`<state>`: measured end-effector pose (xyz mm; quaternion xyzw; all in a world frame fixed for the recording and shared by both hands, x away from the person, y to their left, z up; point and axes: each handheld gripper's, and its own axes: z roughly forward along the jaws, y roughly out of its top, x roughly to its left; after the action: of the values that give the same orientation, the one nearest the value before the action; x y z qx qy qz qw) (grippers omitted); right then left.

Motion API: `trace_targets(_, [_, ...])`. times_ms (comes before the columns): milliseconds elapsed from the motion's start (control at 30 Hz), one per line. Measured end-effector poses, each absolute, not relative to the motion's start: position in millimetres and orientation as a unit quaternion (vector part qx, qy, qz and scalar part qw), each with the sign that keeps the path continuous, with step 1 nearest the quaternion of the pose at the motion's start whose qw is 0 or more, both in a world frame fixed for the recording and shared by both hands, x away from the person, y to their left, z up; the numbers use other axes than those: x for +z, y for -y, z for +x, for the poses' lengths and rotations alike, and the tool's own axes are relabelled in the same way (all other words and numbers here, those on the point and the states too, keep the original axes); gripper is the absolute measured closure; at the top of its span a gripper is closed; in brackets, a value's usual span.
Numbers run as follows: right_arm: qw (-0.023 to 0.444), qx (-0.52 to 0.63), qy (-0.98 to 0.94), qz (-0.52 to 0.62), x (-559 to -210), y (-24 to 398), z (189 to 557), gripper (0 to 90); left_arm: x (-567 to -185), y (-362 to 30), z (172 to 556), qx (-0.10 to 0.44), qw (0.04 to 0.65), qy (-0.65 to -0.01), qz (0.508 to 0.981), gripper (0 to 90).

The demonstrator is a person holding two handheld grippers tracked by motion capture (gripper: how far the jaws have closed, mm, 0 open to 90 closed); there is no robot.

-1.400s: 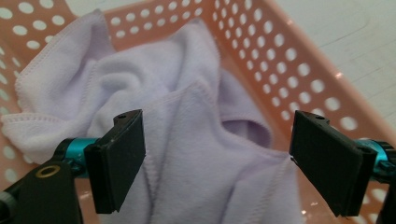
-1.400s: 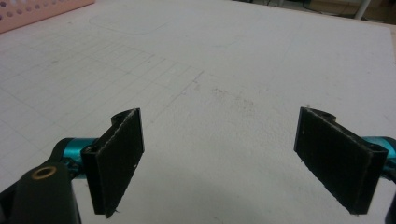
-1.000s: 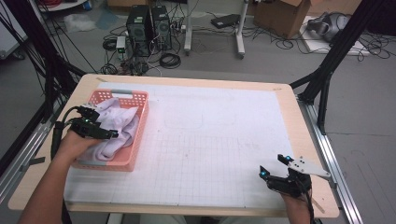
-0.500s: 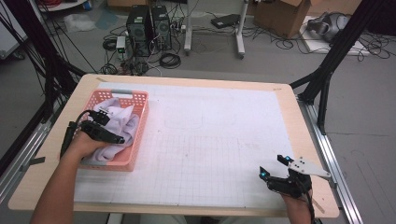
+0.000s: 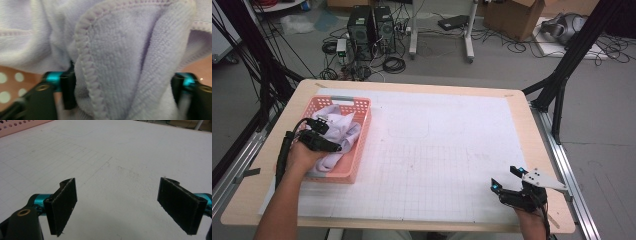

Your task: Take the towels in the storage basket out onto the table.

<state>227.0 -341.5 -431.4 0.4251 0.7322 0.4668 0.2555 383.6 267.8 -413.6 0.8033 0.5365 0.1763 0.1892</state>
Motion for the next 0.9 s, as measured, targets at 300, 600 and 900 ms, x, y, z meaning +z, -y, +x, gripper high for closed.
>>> trace_targets(300, [0.258, 0.469, -0.724, 0.435, -430.3, 346.1, 225.1, 14.6, -403.4, -277.7, 380.7, 0.172, 0.240, -0.572, 0.766, 55.4])
trace_targets(600, [0.266, 0.477, -0.703, 0.455, -428.2, 352.7, 222.3, 14.9, -391.0, -291.3, 371.5, 0.159, 0.327, -0.586, 0.724, 57.0])
trace_targets(900, [0.263, 0.479, -0.703, 0.456, -428.4, 351.8, 222.4, 14.9, -375.3, -300.5, 357.2, 0.172, 0.395, -0.578, 0.693, 56.9])
